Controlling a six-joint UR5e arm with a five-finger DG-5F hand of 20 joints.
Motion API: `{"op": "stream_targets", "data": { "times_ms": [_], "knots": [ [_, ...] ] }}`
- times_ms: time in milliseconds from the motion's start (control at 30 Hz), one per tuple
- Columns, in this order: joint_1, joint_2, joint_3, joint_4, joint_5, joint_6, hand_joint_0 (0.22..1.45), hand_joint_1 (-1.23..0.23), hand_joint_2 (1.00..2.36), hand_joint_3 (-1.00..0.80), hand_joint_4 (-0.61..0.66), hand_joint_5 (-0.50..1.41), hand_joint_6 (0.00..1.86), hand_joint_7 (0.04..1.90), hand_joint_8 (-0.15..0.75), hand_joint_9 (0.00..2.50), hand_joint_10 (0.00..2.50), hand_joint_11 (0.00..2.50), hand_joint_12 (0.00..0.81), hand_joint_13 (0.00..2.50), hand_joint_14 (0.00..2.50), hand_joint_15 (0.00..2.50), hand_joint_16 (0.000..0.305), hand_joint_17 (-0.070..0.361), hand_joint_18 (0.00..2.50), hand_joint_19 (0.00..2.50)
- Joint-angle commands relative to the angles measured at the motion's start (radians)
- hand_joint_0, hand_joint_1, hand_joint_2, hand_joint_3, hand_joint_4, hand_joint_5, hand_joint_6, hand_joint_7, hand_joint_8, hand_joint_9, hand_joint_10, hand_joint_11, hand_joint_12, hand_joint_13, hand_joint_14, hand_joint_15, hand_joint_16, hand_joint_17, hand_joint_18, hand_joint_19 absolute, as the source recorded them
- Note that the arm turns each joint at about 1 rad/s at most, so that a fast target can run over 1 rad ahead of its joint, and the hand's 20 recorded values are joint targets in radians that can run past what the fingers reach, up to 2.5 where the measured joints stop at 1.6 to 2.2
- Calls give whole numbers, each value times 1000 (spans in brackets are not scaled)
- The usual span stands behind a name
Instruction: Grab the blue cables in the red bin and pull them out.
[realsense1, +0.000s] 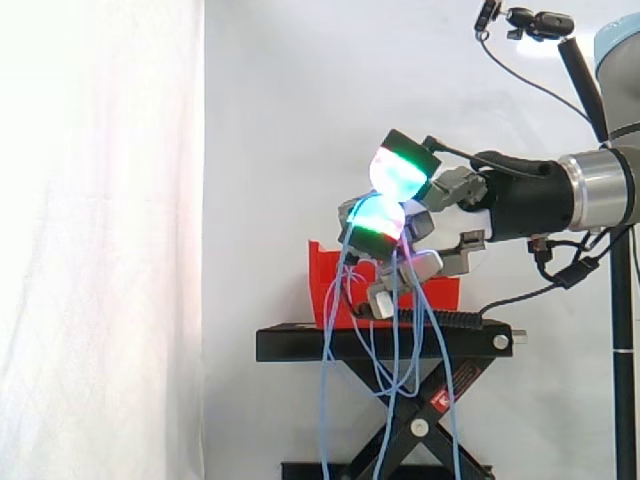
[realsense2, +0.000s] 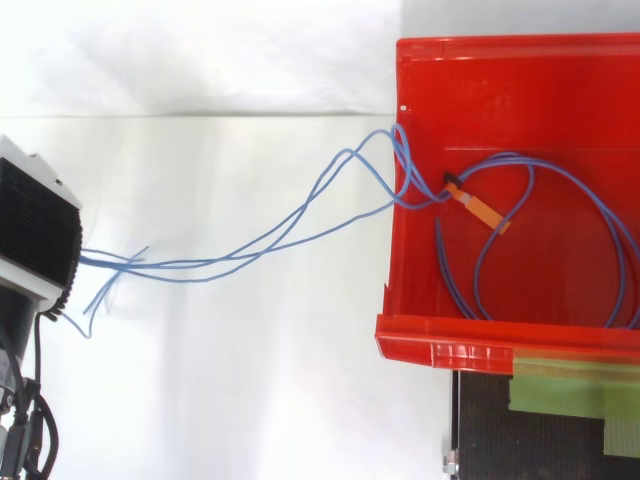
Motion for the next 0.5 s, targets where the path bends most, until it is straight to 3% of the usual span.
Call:
{"op": "stream_targets", "data": {
  "times_ms": [0,100,300,400,467],
  "knots": [
    [0,0,0,0,0,0,898,-1050,1002,-936,58,547,1118,496,217,892,1409,1481,316,1310,13,1499,53,118,753,743],
    [0,0,0,2,-2,0,906,-1048,1003,-914,53,550,1136,497,211,895,1412,1485,321,1316,11,1507,52,118,760,735],
    [0,0,0,2,0,0,925,-1046,1004,-886,46,551,1164,481,213,864,1845,1398,313,1381,3,1641,52,116,796,731],
    [0,0,0,2,0,0,935,-1044,1004,-883,48,551,1175,471,214,836,2090,1347,313,1367,208,1664,50,114,834,744],
    [0,0,0,2,0,0,940,-1043,1005,-884,46,552,1175,476,223,811,2245,1331,317,1307,525,1579,49,110,866,760]
  ]
}}
